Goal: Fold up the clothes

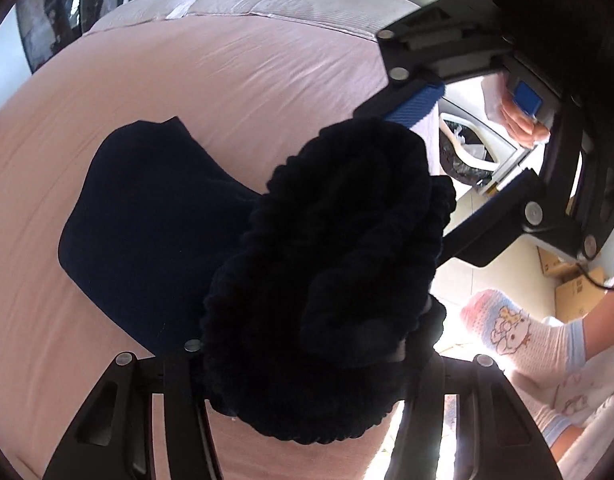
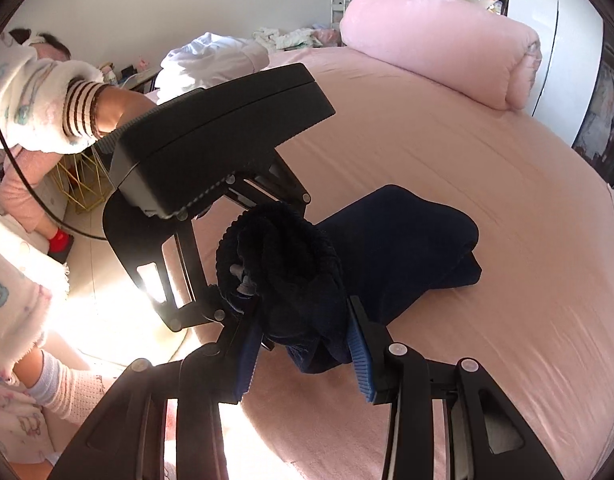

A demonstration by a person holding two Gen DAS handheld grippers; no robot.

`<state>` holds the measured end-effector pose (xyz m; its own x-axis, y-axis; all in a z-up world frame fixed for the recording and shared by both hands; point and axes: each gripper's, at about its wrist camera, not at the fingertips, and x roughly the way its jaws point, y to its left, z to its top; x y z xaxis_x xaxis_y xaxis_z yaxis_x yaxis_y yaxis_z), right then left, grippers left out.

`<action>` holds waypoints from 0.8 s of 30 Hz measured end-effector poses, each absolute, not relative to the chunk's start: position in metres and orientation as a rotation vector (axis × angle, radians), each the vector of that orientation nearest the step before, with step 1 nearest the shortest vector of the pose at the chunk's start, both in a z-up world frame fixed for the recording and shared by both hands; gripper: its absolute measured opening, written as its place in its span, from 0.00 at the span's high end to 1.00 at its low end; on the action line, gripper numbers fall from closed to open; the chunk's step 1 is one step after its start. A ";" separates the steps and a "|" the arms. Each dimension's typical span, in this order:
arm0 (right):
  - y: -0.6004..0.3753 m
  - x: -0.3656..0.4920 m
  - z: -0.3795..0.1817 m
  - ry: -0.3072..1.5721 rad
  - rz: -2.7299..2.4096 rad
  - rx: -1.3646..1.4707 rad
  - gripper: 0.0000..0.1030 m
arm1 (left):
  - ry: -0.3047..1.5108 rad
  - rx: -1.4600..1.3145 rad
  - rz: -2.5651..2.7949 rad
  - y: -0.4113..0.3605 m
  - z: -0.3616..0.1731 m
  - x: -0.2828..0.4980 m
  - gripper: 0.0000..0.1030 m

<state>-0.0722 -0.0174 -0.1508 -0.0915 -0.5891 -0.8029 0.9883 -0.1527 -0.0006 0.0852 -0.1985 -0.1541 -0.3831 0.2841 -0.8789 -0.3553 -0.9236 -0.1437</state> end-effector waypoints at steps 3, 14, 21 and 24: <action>-0.019 -0.081 -0.148 0.638 -1.610 0.827 0.61 | -0.056 -1.493 2.344 -0.210 -0.154 0.079 0.53; -0.010 -0.099 -0.145 0.590 -1.633 0.889 0.50 | -0.233 -1.517 2.347 -0.221 -0.150 0.073 0.55; -0.008 -0.083 -0.154 0.743 -1.595 0.835 0.49 | -0.269 -1.520 2.361 -0.225 -0.144 0.071 0.55; -0.011 -0.075 -0.158 0.779 -1.566 0.809 0.49 | -0.294 -1.518 2.366 -0.229 -0.140 0.069 0.55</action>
